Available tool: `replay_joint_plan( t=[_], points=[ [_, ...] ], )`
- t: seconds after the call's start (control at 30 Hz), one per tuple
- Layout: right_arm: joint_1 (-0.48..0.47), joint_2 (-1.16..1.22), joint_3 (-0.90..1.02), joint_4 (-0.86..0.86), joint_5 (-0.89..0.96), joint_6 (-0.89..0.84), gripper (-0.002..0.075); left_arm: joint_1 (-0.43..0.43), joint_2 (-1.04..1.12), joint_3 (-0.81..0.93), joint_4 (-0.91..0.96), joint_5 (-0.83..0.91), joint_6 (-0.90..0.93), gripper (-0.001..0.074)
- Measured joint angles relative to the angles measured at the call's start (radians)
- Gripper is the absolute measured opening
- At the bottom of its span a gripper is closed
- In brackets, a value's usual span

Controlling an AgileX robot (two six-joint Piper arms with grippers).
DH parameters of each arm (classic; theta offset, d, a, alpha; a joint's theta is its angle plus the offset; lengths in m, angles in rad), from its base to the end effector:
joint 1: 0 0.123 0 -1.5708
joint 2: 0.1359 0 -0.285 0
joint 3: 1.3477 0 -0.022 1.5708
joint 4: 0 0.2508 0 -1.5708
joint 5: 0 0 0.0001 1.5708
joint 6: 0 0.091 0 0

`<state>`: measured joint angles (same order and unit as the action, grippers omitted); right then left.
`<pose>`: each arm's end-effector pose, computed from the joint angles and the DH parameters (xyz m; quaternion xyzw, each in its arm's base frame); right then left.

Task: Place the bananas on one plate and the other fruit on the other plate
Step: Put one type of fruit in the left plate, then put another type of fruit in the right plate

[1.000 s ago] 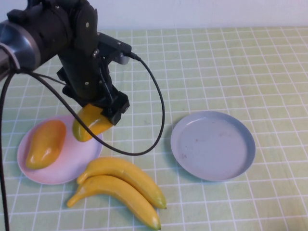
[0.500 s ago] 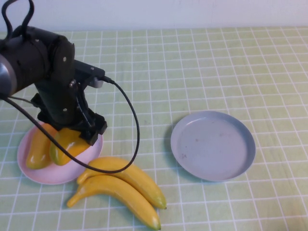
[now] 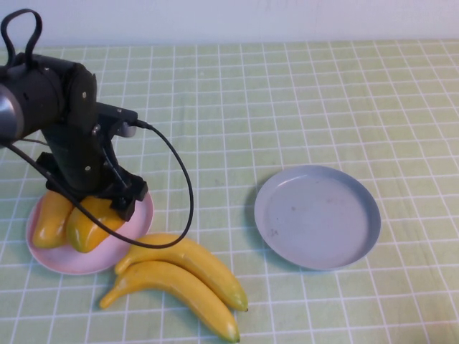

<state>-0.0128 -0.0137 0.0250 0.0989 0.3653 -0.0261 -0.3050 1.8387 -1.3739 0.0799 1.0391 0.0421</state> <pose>0.0527 0.0025 0.1728 0.0211 0.8009 0.0301 0.5977 0.3521 -0.1043 0.2234 0.1893 0.9782 0.0255 0.0809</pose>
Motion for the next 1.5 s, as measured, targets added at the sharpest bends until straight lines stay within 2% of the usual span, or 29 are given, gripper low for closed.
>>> replay_joint_plan(
  t=[0.2, 0.5, 0.87, 1.03, 1.1, 1.13, 1.23, 1.3, 1.4, 1.5],
  points=[
    [0.0, 0.0, 0.0, 0.0, 0.0, 0.0, -0.0017, 0.0, 0.001, -0.017, -0.049, 0.026, -0.028, 0.0592],
    [0.0, 0.0, 0.0, 0.0, 0.0, 0.0, -0.0017, 0.0, 0.001, -0.151, -0.06, 0.143, -0.031, 0.0593],
    [0.0, 0.0, 0.0, 0.0, 0.0, 0.0, -0.0017, 0.0, 0.041, -0.157, -0.07, 0.175, -0.031, 0.0657],
    [0.0, 0.0, 0.0, 0.0, 0.0, 0.0, -0.0017, 0.0, 0.047, -0.157, -0.015, 0.162, -0.031, 0.0653],
    [0.0, 0.0, 0.0, 0.0, 0.0, 0.0, -0.0017, 0.0, 0.047, -0.157, 0.001, 0.158, -0.031, 0.0608],
    [0.0, 0.0, 0.0, 0.0, 0.0, 0.0, -0.0017, 0.0, 0.047, -0.157, 0.003, 0.158, -0.031, 0.0561],
    [0.0, 0.0, 0.0, 0.0, 0.0, 0.0, -0.0017, 0.0, 0.044, -0.157, 0.008, 0.158, -0.021, 0.0328],
    [0.0, 0.0, 0.0, 0.0, 0.0, 0.0, -0.0017, 0.0, 0.028, -0.157, 0.006, 0.158, 0.0, 0.0146],
    [0.0, 0.0, 0.0, 0.0, 0.0, 0.0, -0.0017, 0.0, -0.023, -0.157, -0.003, 0.16, 0.014, 0.0045],
    [0.0, 0.0, 0.0, 0.0, 0.0, 0.0, -0.0017, 0.0, -0.107, -0.142, -0.012, 0.144, 0.012, 0.0013]
  ],
)
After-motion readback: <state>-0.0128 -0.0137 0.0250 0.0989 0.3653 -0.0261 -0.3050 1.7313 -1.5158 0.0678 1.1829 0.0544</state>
